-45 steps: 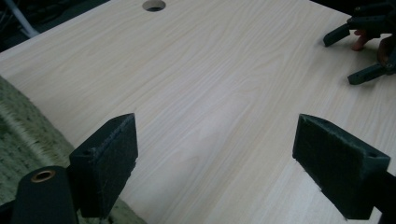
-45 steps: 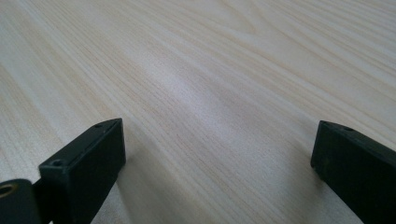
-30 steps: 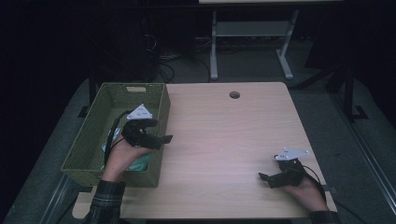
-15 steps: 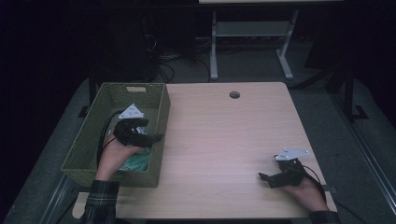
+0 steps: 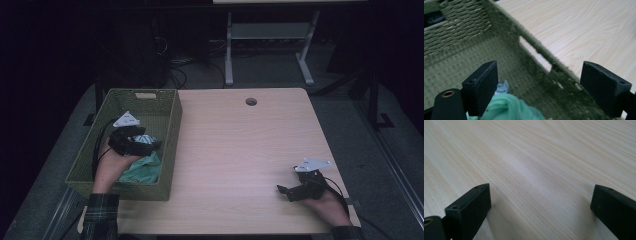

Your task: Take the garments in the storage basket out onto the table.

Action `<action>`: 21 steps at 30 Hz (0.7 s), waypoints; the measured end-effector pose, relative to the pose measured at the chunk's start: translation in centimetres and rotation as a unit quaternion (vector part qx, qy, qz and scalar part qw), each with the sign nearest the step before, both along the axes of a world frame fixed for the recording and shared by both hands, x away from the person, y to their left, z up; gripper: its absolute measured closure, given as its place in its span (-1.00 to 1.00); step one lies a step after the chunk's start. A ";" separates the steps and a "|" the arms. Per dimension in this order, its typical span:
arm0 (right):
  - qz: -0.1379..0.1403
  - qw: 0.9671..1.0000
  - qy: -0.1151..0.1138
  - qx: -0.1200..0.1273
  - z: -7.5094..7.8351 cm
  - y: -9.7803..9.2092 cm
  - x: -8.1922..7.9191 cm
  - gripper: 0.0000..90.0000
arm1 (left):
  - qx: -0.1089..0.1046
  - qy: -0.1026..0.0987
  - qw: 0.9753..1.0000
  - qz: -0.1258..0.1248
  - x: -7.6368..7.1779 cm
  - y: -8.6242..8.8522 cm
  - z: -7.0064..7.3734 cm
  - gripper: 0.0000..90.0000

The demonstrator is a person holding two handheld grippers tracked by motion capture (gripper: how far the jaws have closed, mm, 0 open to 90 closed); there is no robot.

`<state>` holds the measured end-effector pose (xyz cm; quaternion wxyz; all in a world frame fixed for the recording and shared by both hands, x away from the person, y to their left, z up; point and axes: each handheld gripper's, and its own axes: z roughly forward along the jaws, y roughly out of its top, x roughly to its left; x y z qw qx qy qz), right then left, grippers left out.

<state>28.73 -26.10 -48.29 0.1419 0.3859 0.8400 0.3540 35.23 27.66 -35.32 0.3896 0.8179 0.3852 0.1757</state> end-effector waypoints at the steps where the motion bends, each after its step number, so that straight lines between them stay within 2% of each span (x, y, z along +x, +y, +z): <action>1: 0.000 1.000 0.000 0.000 0.0 0.0 0.0 -0.94 | -0.001 0.000 1.000 0.005 0.1 0.4 -0.2 -0.64; 6: 0.001 1.000 -0.002 -0.001 0.0 0.0 0.0 -0.94 | 0.009 0.007 1.000 0.017 0.3 1.1 -1.0 -0.64; 10: 0.001 1.000 -0.002 -0.001 0.0 0.0 0.0 -0.94 | 0.012 0.016 1.000 0.015 0.6 1.6 -1.7 -0.56; 15: 0.002 1.000 -0.002 -0.001 0.0 0.0 0.0 -0.94 | 0.008 0.022 1.000 0.016 0.7 1.9 -2.3 -0.55; 18: 0.002 1.000 -0.002 -0.001 0.0 0.0 0.0 -0.94 | 0.013 0.025 0.999 0.015 0.8 2.2 -2.8 -0.54; 20: 0.002 1.000 -0.002 -0.001 0.0 0.0 0.0 -0.94 | 0.010 0.029 0.999 0.014 0.9 2.3 -3.0 -0.53; 21: 0.002 1.000 -0.002 -0.001 0.0 0.0 0.0 -0.94 | 0.002 0.038 0.999 0.015 0.9 2.4 -3.5 -0.53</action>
